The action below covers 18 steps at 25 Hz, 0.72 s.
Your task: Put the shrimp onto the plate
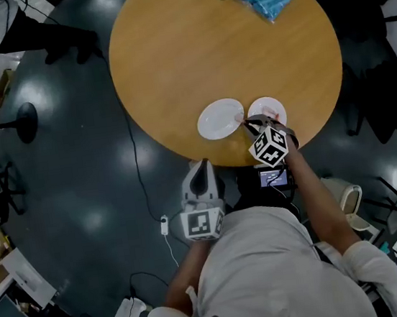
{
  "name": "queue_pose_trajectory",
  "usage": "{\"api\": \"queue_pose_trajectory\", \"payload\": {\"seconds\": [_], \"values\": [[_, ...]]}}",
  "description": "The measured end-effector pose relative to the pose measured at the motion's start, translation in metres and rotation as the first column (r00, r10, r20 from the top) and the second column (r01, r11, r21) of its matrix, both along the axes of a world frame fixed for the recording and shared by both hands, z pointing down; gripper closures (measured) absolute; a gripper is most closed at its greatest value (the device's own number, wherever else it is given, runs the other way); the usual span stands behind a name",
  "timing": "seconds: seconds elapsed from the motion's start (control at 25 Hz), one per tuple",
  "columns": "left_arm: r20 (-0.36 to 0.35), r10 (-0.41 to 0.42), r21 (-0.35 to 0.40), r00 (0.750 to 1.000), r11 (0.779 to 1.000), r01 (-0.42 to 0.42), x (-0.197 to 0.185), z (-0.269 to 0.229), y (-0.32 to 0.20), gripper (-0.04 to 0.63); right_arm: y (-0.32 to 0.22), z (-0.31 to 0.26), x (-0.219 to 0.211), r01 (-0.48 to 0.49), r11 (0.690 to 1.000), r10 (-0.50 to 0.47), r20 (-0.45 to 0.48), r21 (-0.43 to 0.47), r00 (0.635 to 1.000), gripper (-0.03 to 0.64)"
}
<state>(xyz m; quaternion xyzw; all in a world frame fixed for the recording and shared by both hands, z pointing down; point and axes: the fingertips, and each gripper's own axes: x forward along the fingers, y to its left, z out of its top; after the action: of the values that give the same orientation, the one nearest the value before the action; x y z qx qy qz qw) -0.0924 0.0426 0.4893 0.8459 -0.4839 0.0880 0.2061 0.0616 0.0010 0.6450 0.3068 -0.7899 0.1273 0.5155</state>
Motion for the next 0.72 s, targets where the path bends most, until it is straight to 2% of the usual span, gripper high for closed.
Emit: {"api": "queue_pose_trajectory", "payload": {"seconds": [0.16,0.28,0.52,0.72], "values": [[0.015,0.035,-0.001,0.999,0.999,-0.035,0.017,0.000,0.003,0.588,-0.005,0.011,0.054,-0.109,0.994,0.109,-0.038,-0.002,0.993,0.577],[0.027,0.045,-0.012,0.999,0.999,-0.045,0.028,0.003,0.007,0.588,-0.012,0.021,0.077,-0.154,0.988,0.153,-0.046,-0.020,0.987,0.577],[0.059,0.055,-0.007,0.997,0.999,-0.054,0.043,0.003,0.014,0.588,-0.008,0.038,0.085,-0.134,0.987,0.129,-0.061,-0.093,0.990,0.577],[0.076,0.044,-0.002,0.996,0.999,-0.044,0.041,0.002,0.015,0.588,-0.009,0.039,0.083,-0.137,0.986,0.134,-0.036,-0.097,0.990,0.575]]}}
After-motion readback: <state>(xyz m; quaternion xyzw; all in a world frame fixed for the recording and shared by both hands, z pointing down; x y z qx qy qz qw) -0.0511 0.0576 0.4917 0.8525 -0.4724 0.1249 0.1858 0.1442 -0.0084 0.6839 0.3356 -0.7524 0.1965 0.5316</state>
